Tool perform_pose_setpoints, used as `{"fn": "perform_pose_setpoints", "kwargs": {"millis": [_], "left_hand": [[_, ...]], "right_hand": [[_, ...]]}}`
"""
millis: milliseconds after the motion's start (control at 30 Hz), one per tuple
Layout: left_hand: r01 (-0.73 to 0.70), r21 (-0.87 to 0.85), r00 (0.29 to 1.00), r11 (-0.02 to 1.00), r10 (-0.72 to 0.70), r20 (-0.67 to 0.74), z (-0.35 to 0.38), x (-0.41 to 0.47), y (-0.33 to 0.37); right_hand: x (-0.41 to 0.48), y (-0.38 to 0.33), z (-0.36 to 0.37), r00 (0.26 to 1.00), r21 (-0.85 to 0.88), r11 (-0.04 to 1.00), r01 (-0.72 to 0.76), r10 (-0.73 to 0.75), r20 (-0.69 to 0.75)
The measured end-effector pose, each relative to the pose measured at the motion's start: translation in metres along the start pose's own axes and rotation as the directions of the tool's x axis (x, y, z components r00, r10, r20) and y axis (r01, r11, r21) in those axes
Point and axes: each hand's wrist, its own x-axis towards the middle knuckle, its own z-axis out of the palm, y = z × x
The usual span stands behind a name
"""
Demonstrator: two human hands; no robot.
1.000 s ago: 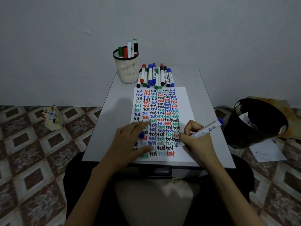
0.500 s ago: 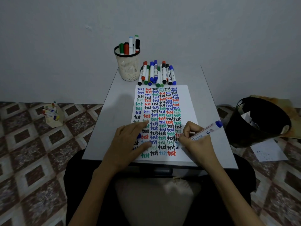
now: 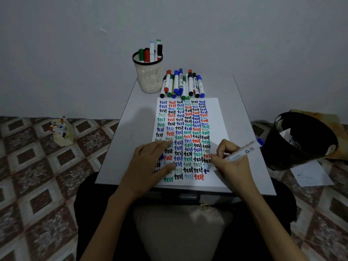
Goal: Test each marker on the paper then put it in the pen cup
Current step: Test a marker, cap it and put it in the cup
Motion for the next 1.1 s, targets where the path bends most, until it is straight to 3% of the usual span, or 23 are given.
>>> {"fn": "perform_pose_setpoints", "kwargs": {"millis": [333,500,833,1100], "left_hand": [[-0.009,0.018,1.000,1.000,0.009,-0.001,-0.0005,0.0004,0.0014],[-0.002,0.023,1.000,1.000,0.001,0.016,-0.0003,0.0002,0.0005],[0.000,0.028,1.000,1.000,-0.001,0.009,-0.0004,0.0001,0.0005],[-0.008,0.034,1.000,0.999,0.008,0.011,-0.0004,-0.0003,-0.0007]], "right_hand": [[-0.0012,0.0010,0.0012,1.000,-0.012,1.000,-0.006,0.006,0.029],[-0.0019,0.0012,0.0010,0.998,0.019,1.000,0.012,-0.011,-0.057],[-0.0020,0.0013,0.0008,0.999,0.005,1.000,0.011,-0.011,-0.034],[-0.0016,0.0035,0.0018,0.992,0.019,1.000,0.022,-0.019,-0.122]]}}
